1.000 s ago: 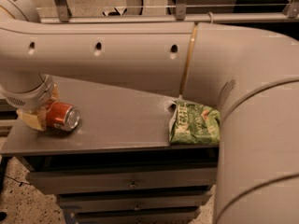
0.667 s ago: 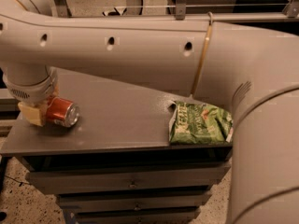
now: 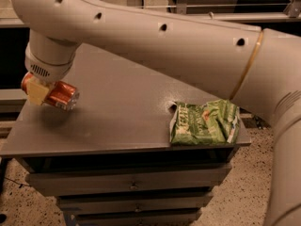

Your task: Place coke can upright

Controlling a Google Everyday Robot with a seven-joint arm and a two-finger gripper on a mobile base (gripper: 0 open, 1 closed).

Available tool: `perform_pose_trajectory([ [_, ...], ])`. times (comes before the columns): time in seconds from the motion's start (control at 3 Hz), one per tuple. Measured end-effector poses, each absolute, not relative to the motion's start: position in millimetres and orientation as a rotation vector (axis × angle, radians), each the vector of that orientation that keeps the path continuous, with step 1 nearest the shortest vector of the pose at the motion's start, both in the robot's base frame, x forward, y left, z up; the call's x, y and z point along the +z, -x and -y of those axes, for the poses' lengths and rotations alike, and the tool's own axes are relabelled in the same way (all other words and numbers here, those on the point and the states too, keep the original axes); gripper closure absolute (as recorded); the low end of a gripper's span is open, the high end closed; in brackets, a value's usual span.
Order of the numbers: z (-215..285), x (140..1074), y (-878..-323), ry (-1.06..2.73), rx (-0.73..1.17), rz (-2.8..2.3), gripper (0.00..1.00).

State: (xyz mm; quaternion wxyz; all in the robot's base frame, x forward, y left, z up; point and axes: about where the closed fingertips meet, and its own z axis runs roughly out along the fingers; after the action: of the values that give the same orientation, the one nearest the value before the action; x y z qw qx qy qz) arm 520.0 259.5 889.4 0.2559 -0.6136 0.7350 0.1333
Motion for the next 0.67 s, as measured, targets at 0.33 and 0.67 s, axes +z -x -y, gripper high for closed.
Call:
perform_pose_trajectory([
  [0.33, -260, 915, -547, 1.549, 0.563, -1.846, 1.0],
  [0.67, -253, 944, -574, 1.417, 0.718, -1.683, 1.0],
])
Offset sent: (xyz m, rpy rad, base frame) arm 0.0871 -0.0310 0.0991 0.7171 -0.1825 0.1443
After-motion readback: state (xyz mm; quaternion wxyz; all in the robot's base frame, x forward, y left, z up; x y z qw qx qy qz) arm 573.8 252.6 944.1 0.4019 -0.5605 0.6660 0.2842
